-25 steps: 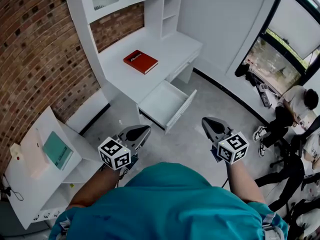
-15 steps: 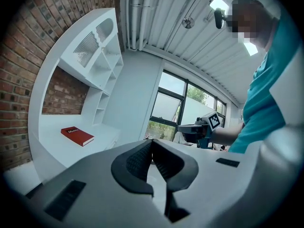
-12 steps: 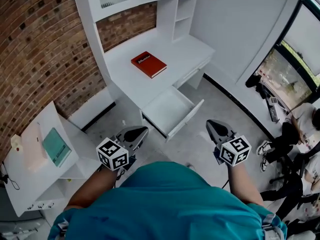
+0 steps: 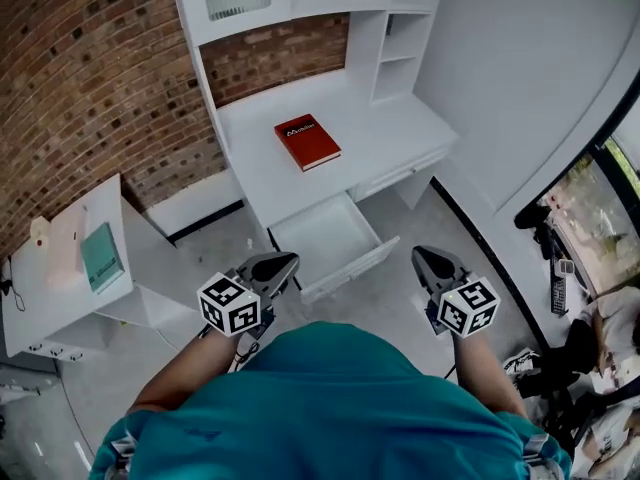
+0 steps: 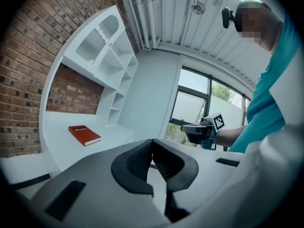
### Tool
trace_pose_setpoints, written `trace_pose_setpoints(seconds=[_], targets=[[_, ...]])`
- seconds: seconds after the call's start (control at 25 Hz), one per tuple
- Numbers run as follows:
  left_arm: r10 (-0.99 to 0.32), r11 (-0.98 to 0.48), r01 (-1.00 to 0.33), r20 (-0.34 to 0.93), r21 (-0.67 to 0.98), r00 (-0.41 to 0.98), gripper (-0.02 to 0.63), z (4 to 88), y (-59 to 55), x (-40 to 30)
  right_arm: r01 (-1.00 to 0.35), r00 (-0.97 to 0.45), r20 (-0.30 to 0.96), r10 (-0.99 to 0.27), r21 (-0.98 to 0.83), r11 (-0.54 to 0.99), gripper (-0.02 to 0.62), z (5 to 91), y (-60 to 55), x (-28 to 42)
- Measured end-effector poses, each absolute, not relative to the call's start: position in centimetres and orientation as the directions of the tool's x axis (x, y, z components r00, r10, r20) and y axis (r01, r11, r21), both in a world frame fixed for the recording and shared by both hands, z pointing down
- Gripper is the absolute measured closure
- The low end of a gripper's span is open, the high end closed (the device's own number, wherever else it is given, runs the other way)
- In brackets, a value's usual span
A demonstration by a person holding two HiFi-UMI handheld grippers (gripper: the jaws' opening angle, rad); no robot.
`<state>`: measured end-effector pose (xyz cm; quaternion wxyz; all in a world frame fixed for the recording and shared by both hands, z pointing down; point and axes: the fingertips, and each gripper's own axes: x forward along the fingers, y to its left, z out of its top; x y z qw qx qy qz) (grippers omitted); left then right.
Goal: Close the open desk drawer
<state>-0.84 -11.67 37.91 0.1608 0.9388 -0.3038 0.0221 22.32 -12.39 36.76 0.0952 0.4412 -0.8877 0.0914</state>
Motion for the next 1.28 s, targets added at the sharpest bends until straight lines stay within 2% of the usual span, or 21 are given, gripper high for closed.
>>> trace_pose_setpoints(seconds=[0.2, 0.48, 0.8, 1.28], targets=[[-0.620, -0.712, -0.640, 0.170, 0.287, 0.766, 0.591, 39.0, -12.5, 3.0, -0.746, -0.660, 0.246, -0.710, -0.099, 0.659, 0.574, 37.5, -15.1, 25.2], [-0.653, -0.663, -0.694, 0.235, 0.281, 0.720, 0.591, 41.8, -13.9, 0.7, -0.726, -0.682, 0.255, -0.685, -0.124, 0.677, 0.574, 39.1, -17.7, 23.6], [-0.558, -0.730, -0.622, 0.280, 0.283, 0.781, 0.591, 44.8, -17.7, -1.7, -0.775, -0.618, 0.321, -0.718, -0.097, 0.624, 0.574, 41.9, -20.5, 19.6], [-0.425, -0.736, -0.563, 0.391, 0.377, 0.817, 0.591, 54.3, -17.4, 1.3, -0.816, -0.560, 0.416, -0.716, -0.128, 0.564, 0.574, 48.2, -21.2, 20.1]])
